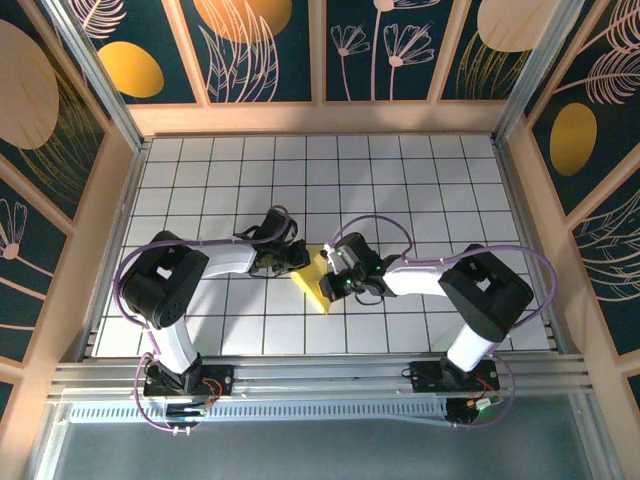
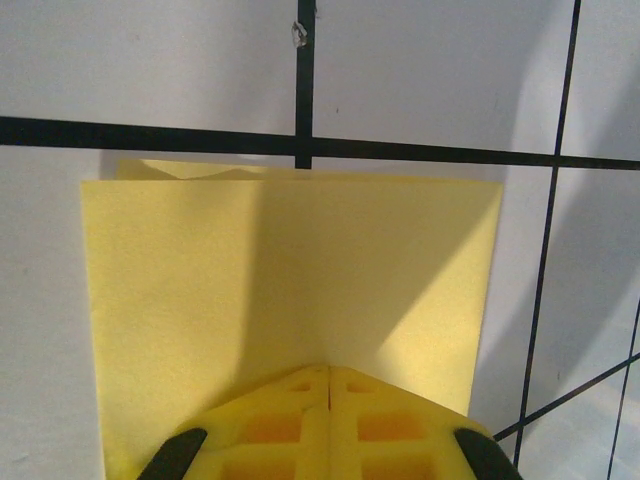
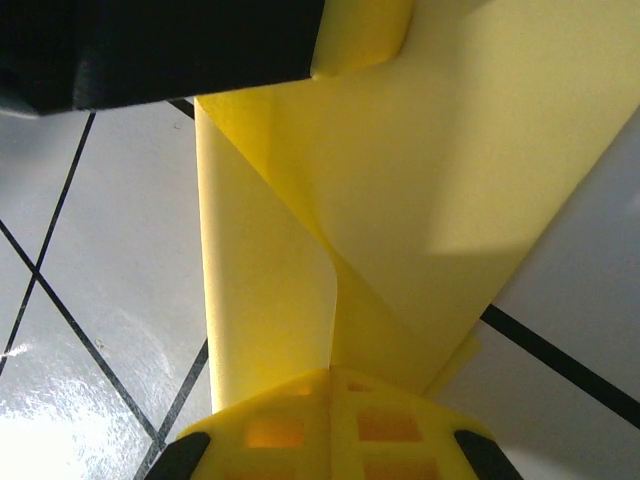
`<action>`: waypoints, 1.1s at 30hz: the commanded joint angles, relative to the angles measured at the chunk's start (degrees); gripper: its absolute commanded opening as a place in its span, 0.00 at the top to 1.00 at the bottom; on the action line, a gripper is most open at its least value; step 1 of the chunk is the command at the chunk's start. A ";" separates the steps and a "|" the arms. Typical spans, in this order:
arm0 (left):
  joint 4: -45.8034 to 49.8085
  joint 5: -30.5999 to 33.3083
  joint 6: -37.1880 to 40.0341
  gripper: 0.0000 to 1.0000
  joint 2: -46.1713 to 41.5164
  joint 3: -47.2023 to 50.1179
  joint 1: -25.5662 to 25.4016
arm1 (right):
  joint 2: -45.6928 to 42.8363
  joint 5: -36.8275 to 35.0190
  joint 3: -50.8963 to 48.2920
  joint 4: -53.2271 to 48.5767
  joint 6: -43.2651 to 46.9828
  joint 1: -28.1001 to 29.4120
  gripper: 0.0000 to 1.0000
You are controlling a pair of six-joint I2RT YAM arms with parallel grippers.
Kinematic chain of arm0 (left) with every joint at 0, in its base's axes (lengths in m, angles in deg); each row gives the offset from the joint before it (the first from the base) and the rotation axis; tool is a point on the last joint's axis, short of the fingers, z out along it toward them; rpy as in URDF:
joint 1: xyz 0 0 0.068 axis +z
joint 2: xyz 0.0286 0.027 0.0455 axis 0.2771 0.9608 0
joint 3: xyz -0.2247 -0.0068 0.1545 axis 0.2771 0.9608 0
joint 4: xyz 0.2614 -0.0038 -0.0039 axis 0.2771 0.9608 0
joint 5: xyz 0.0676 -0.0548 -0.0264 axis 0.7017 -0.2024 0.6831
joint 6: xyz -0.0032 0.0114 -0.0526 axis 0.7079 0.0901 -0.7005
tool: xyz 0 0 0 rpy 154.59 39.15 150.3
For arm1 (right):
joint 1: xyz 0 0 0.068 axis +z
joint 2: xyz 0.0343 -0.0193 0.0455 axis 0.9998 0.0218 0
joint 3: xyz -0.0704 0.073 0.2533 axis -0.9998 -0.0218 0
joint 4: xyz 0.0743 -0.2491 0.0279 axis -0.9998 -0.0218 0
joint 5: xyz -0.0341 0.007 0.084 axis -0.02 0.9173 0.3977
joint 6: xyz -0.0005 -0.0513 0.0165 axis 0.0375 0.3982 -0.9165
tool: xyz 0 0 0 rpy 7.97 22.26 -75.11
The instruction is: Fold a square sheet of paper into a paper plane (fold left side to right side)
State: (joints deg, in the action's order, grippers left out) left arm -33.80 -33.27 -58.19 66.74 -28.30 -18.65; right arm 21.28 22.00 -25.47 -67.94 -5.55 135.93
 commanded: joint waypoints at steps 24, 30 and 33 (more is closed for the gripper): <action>3.30 2.16 -0.85 1.00 0.88 1.65 -0.50 | 2.52 -1.69 2.78 -0.92 0.42 -0.68 1.00; 3.30 2.14 -0.88 1.00 0.81 1.73 -0.48 | 2.81 -1.95 2.91 -1.12 0.51 -0.69 1.00; 3.21 2.16 -0.94 1.00 0.80 1.66 -0.50 | 3.20 -1.95 2.76 -1.21 0.51 -0.68 1.00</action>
State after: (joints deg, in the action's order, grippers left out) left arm -33.80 -32.87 -58.21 66.65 -28.30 -18.76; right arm 23.11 21.09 -24.11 -68.13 -5.55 135.67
